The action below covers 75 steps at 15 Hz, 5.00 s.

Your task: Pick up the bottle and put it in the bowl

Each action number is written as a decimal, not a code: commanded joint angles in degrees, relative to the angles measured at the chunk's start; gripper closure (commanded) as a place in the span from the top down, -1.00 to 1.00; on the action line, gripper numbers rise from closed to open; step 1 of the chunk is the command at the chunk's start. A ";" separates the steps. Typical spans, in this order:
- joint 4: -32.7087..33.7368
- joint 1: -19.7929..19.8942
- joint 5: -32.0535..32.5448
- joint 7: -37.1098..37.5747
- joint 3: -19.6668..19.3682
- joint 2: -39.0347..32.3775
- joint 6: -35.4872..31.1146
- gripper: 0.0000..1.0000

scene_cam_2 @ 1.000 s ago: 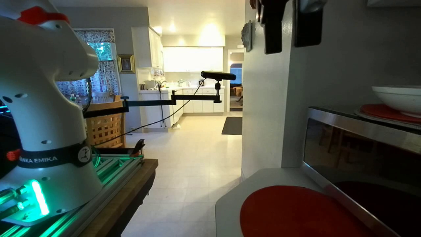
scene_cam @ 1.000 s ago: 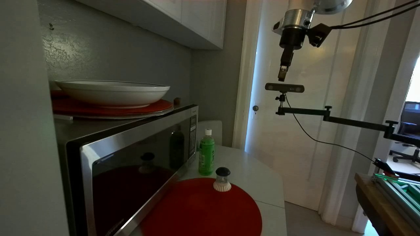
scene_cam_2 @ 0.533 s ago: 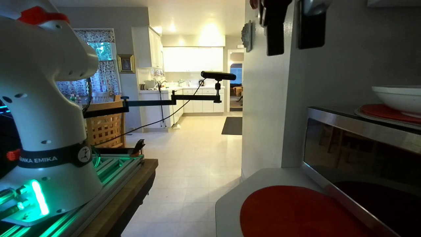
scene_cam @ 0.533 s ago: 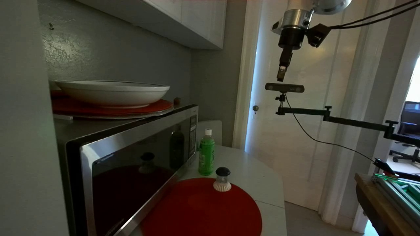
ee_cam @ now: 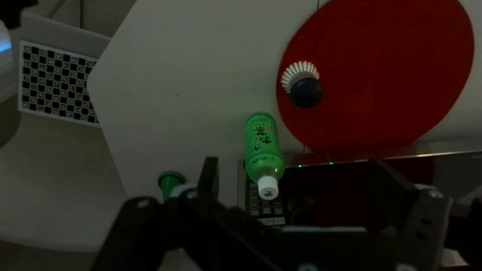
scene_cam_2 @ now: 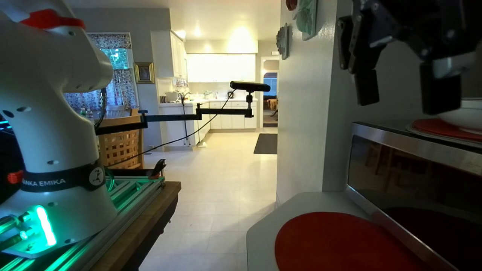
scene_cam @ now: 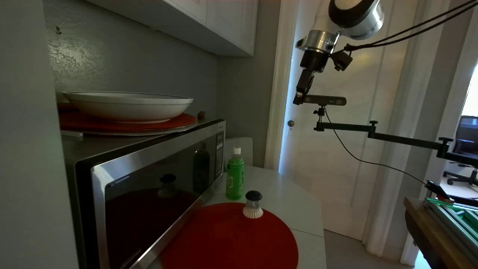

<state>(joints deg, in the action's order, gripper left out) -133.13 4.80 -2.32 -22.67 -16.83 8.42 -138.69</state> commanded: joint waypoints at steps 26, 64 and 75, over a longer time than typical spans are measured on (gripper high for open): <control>30.76 9.27 -4.97 0.73 15.30 -44.47 -12.12 1.00; 9.03 6.10 1.76 10.53 9.90 -6.76 -1.20 -0.10; 10.53 -6.86 -1.93 -0.75 13.57 -1.91 -28.48 -0.10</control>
<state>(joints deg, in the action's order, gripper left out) -124.09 0.55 -1.68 -16.20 -2.72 9.66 -160.54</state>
